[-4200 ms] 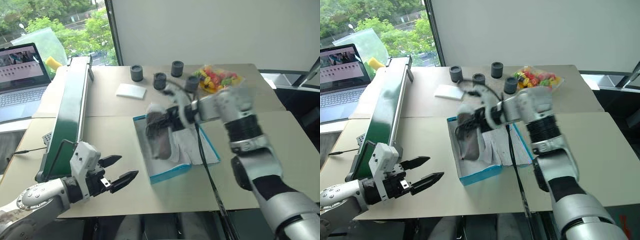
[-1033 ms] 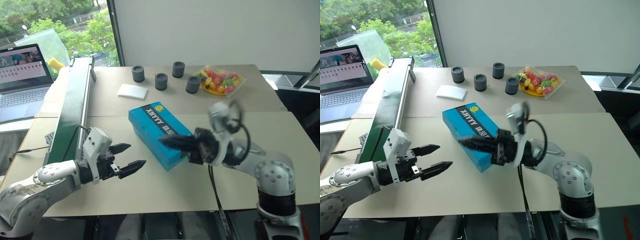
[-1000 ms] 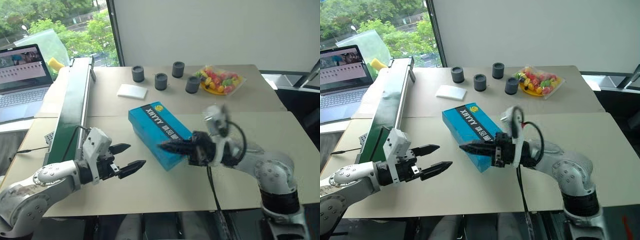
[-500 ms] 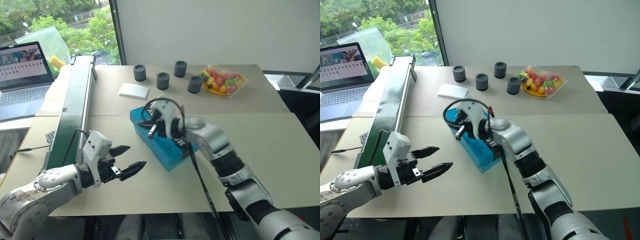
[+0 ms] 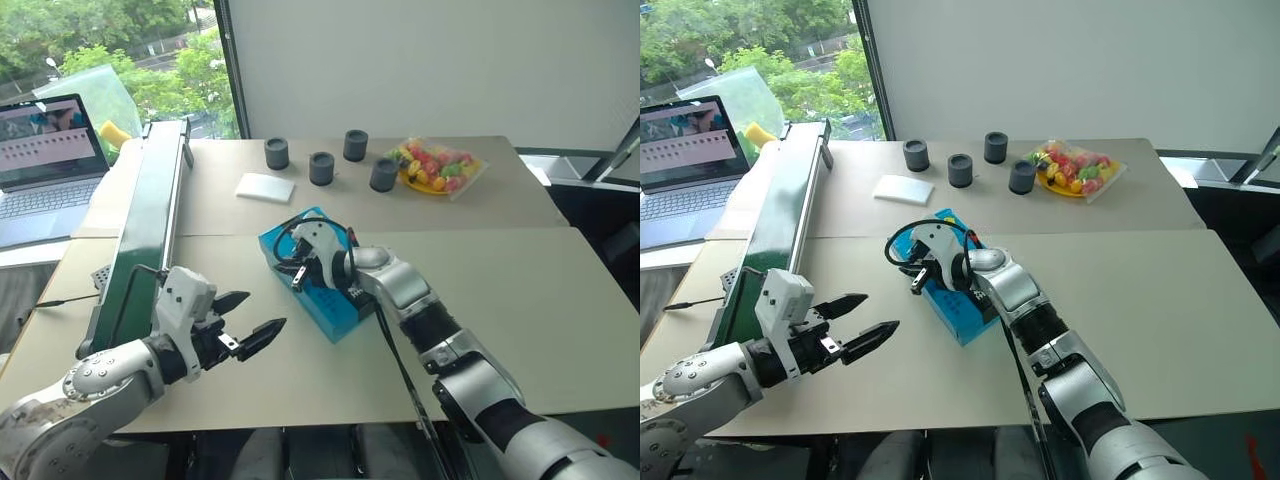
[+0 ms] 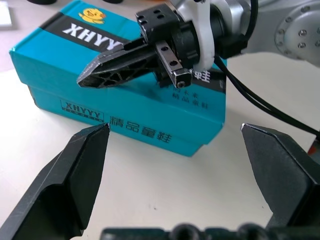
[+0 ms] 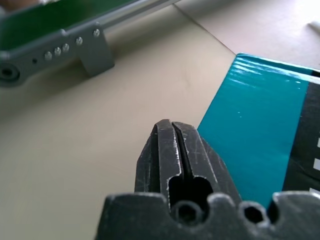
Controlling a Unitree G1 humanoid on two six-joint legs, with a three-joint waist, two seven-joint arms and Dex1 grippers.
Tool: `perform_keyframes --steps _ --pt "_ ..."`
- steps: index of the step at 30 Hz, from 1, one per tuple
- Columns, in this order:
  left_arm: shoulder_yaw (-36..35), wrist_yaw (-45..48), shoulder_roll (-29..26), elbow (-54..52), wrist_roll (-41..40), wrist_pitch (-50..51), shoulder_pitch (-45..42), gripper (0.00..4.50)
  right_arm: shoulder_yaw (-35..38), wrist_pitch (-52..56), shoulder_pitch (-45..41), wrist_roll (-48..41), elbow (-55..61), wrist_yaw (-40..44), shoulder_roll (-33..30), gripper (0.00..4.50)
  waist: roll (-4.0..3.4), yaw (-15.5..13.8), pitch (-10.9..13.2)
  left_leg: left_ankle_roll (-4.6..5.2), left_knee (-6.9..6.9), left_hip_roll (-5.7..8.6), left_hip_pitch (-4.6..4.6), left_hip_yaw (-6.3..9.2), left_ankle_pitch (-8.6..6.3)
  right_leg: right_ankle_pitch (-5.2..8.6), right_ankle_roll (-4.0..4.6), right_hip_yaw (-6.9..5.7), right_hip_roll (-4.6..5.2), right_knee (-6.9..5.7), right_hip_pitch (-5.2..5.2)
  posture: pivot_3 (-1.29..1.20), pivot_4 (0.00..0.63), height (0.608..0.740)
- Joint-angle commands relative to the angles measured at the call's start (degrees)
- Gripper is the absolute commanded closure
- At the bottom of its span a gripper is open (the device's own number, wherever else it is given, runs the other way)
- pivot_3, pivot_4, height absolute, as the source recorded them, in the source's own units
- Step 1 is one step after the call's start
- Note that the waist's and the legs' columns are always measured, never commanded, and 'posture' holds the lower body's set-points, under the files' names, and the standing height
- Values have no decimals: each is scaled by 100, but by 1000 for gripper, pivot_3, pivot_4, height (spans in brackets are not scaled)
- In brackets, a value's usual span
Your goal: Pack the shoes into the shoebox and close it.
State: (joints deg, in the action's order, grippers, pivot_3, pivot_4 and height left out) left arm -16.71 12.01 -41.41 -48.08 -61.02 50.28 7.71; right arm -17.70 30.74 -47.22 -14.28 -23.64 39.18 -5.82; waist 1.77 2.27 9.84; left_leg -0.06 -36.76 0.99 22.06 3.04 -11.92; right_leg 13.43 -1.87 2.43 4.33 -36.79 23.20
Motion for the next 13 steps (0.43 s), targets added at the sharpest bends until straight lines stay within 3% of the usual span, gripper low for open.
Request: perform_keyframes --steps 1,3,6,9,13 --pt "-275 -538 321 -47 105 -289 -79 0 1766 532 -362 -994 330 -842 83 4435 -2 -26 4 0 0 1 8 4 0 -1 1 0 1 0 6 0 150 740" --pt "-319 -768 491 -39 187 -367 -90 0 2603 852 -537 -1539 552 -1194 -69 4435 -1 -60 4 0 -3 1 26 15 1 -4 -2 -1 5 0 21 0 150 740" --pt "-351 -1125 787 9 288 -470 -134 0 3243 1174 -506 -1858 889 -1509 -436 4435 -2 -114 5 -1 2 4 34 15 -2 -4 -5 -1 9 8 27 0 150 740" --pt "-336 -1563 1132 179 582 -596 -248 0 2920 1231 -100 -1336 1307 -1589 -1009 4435 -1 -128 4 2 10 5 35 -1 -9 0 -4 -3 6 21 25 0 150 740" --pt "-209 -1788 1427 310 952 -690 -325 0 2780 1316 229 -1173 1623 -1740 -1243 4435 -1 -91 4 2 12 3 35 -24 -10 0 -3 5 4 20 26 0 150 740"
